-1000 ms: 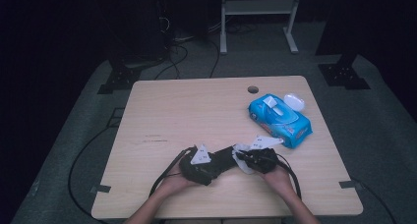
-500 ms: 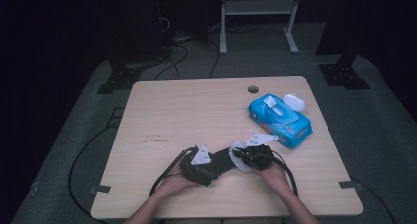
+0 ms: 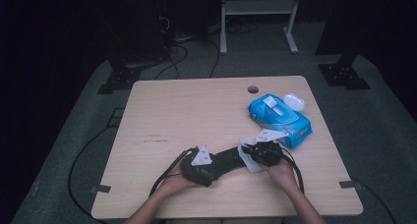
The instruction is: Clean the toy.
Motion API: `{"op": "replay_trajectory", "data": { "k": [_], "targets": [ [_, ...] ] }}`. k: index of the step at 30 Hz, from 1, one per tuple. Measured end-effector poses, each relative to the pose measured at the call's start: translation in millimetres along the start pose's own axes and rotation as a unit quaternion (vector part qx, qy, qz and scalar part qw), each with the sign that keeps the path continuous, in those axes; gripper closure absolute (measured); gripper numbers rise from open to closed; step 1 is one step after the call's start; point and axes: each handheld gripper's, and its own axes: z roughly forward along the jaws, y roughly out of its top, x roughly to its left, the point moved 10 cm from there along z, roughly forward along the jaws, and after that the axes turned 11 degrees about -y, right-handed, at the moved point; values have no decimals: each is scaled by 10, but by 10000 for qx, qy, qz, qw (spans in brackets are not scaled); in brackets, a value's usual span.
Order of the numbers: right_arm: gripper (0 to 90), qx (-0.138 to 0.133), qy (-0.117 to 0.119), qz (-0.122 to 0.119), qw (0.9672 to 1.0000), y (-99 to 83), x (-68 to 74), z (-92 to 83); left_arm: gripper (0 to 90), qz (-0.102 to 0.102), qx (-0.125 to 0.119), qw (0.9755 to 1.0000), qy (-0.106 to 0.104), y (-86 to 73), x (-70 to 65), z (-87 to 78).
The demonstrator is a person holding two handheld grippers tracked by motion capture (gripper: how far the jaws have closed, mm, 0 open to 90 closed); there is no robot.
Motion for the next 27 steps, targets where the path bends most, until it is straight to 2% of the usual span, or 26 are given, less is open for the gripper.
{"op": "replay_trajectory", "data": {
  "k": [1,4,5,6,9,10,16,19,20,21,25,27],
  "targets": [
    [852,0,0,0,10000,0,0,0,239,1,3,10000,-3,1,2,0],
    [852,71,315,-225,9992,-20,219,-42,239,-52,-6,10000,8,4,16,2],
    [852,71,315,-225,9992,-20,219,-42,238,-52,-6,10000,8,4,16,2],
    [852,111,394,-396,9984,-25,291,-51,238,-49,13,10000,23,-3,30,-6],
    [852,151,390,-425,9982,-44,275,-69,238,-50,19,10000,31,-13,42,-17],
    [852,233,423,-281,9984,-85,222,-92,239,-59,7,10000,8,-18,53,-23],
    [851,233,421,-174,9987,-137,194,-129,237,-105,13,9999,-38,-17,62,-24],
    [851,198,387,-194,9989,-139,211,-127,233,-280,-3,9995,-116,-26,73,-53],
    [851,185,390,-197,9989,-142,218,-129,221,-435,-87,9989,-180,-21,81,-71],
    [852,167,402,-205,9988,-147,227,-135,208,-489,-91,9985,-231,-25,92,-90],
    [852,112,385,-270,9988,-155,234,-142,202,-898,-324,9945,-441,-13,123,-144],
    [852,100,382,-311,9987,-155,237,-141,204,-1017,-361,9927,-544,-19,132,-159]
  ]
}}
